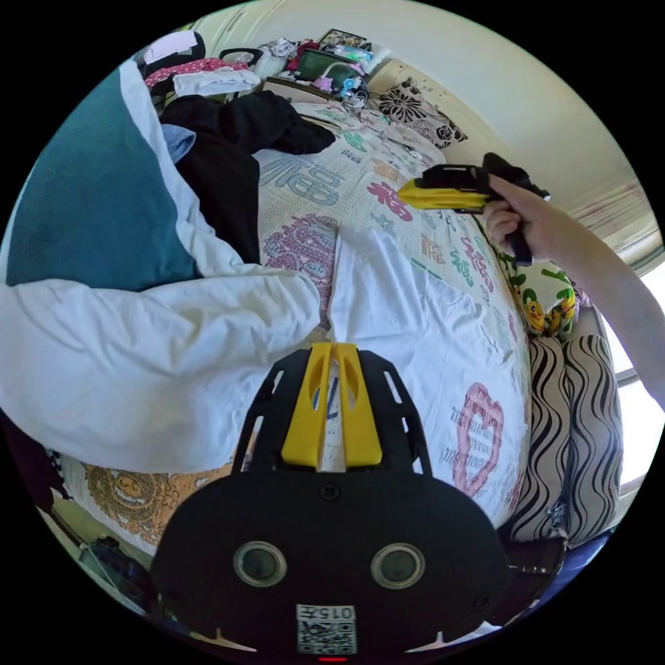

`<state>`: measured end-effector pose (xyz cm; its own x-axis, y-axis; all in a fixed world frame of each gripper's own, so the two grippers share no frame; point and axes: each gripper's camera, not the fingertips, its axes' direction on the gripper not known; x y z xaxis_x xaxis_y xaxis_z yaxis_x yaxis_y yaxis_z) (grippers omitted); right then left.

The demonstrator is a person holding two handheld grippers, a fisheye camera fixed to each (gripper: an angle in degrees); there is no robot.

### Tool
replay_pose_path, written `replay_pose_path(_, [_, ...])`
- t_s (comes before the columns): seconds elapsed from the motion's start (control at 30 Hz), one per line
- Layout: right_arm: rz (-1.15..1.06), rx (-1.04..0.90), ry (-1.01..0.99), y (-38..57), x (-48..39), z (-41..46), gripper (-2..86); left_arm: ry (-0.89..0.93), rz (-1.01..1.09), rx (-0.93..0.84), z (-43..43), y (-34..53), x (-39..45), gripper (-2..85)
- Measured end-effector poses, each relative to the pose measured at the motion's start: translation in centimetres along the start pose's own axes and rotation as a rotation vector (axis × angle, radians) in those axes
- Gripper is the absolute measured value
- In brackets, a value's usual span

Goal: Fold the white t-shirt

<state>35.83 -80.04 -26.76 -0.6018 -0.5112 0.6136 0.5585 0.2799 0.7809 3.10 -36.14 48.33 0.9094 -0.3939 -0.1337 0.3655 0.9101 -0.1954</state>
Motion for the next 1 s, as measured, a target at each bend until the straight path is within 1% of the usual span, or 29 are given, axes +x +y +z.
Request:
replay_pose_path(0.07, [-0.085, 0.064, -0.086, 2.5, -0.7, -4.4, 0.9, -0.036, -0.004, -0.024, 0.0, 0.0, 1.6, 2.7])
replay_pose_path(0.13, [-0.173, 0.103, -0.120, 6.0, -0.5, -7.8, 1.1, -0.070, 0.014, -0.004, -1.1, 0.0, 3.0, 5.1])
replay_pose_path(0.2, [-0.228, 0.131, -0.072, 10.5, 0.7, -11.2, 1.5, -0.074, 0.084, 0.043, -2.5, -0.4, 5.1, 7.0])
replay_pose_path(0.23, [-0.250, 0.153, 0.000, 13.8, 1.9, -13.2, 2.0, -0.065, 0.159, 0.062, -3.1, -1.0, 7.0, 7.5])
replay_pose_path(0.27, [-0.239, 0.168, 0.086, 17.2, 3.6, -15.0, 2.7, -0.039, 0.269, 0.070, -3.1, -1.9, 9.3, 7.9])
replay_pose_path(0.3, [-0.212, 0.174, 0.129, 18.9, 4.6, -15.7, 3.2, -0.028, 0.323, 0.065, -2.8, -2.4, 10.6, 8.1])
replay_pose_path(0.37, [-0.069, 0.168, 0.249, 24.7, 9.0, -17.9, 6.0, 0.039, 0.524, 0.003, -0.1, -5.1, 16.0, 8.9])
replay_pose_path(0.4, [-0.039, 0.164, 0.271, 25.9, 9.9, -18.2, 6.6, 0.056, 0.563, -0.015, 0.8, -5.8, 17.4, 9.1])
replay_pose_path(0.47, [0.072, 0.148, 0.360, 29.6, 13.3, -18.9, 8.4, 0.085, 0.697, -0.098, 5.5, -8.3, 23.0, 9.6])
replay_pose_path(0.5, [0.092, 0.138, 0.382, 30.2, 13.9, -19.0, 8.8, 0.079, 0.732, -0.121, 6.8, -8.8, 24.4, 9.5])
replay_pose_path(0.57, [0.136, 0.104, 0.475, 31.9, 16.0, -19.3, 9.6, 0.048, 0.843, -0.212, 11.6, -10.4, 29.8, 9.3])
replay_pose_path(0.63, [0.152, 0.091, 0.527, 32.7, 17.1, -19.5, 9.9, 0.055, 0.902, -0.278, 14.7, -10.9, 33.2, 9.1])
replay_pose_path(0.7, [0.173, 0.057, 0.518, 33.3, 18.4, -19.6, 9.4, 0.016, 0.938, -0.360, 17.6, -11.1, 36.0, 8.4])
replay_pose_path(0.73, [0.193, 0.029, 0.500, 33.6, 19.2, -19.5, 8.5, -0.021, 0.981, -0.409, 19.2, -10.7, 37.6, 7.2])
replay_pose_path(0.77, [0.197, 0.031, 0.500, 34.1, 19.4, -19.7, 5.7, -0.085, 1.024, -0.428, 20.3, -10.3, 39.0, 5.4])
replay_pose_path(0.83, [0.175, 0.018, 0.520, 34.9, 19.1, -20.3, 1.7, -0.095, 1.090, -0.440, 20.8, -9.8, 40.9, 1.9])
replay_pose_path(0.9, [0.175, -0.013, 0.529, 35.6, 18.8, -21.1, 0.0, -0.111, 1.095, -0.425, 20.8, -9.9, 42.4, 0.9])
replay_pose_path(0.93, [0.169, 0.017, 0.545, 36.3, 18.4, -22.2, -0.3, -0.105, 1.093, -0.396, 20.5, -10.2, 43.3, 0.7])
replay_pose_path(1.0, [0.184, 0.072, 0.513, 37.3, 18.3, -24.0, -0.4, -0.090, 1.065, -0.384, 20.5, -10.5, 44.3, 0.7])
